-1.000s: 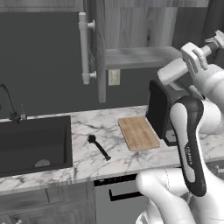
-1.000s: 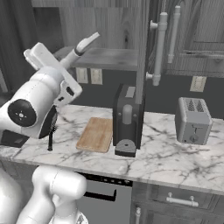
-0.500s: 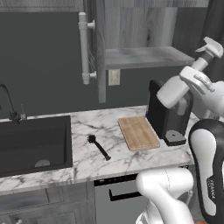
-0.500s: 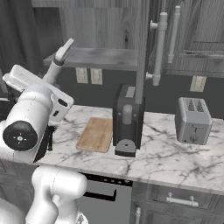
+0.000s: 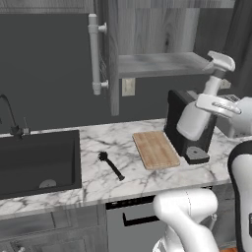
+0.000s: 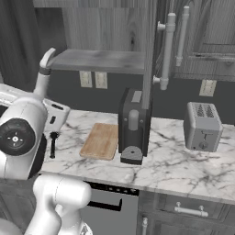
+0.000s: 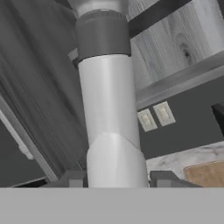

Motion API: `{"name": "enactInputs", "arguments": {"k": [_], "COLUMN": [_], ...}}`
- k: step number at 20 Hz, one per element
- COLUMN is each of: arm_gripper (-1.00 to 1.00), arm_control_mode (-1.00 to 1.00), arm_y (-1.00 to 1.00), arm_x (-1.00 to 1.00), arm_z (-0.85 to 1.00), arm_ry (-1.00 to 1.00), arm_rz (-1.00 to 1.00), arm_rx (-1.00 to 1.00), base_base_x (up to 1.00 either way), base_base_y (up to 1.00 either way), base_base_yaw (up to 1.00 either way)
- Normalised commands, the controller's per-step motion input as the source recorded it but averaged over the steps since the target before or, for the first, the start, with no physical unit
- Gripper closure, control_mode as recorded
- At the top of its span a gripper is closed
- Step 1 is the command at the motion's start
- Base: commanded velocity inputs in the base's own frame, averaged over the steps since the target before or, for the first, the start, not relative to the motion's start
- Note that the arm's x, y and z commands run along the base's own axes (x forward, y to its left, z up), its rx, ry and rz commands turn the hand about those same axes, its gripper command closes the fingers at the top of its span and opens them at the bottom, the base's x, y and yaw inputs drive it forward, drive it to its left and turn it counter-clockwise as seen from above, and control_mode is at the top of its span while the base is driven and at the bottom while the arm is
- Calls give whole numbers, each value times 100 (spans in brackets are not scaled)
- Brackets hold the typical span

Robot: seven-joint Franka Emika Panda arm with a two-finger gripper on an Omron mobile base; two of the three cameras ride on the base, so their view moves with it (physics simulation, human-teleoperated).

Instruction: Grab the spray bottle from the cabinet, then place it next to the cutting board for sanitizing. Then grab the dish brush from the countertop next to the sink and place it next to the cutting board.

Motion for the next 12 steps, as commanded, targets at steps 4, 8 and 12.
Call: {"name": "enactInputs", "arguments": {"k": [4,8,12], "arm_gripper": [100,100,100], "arm_control_mode": [-100,-100,-100], "arm_y": [30,16,14], "arm_x": [-1,9,25], "arm_z": [-77,-79,-88], "arm_ry": [-9,-27,-22], "arm_rz": [1,0,0], "arm_rx": [-6,1,9], "base_base_x": [0,0,0], "base_base_y": [0,0,0], "base_base_yaw": [0,0,0]}}
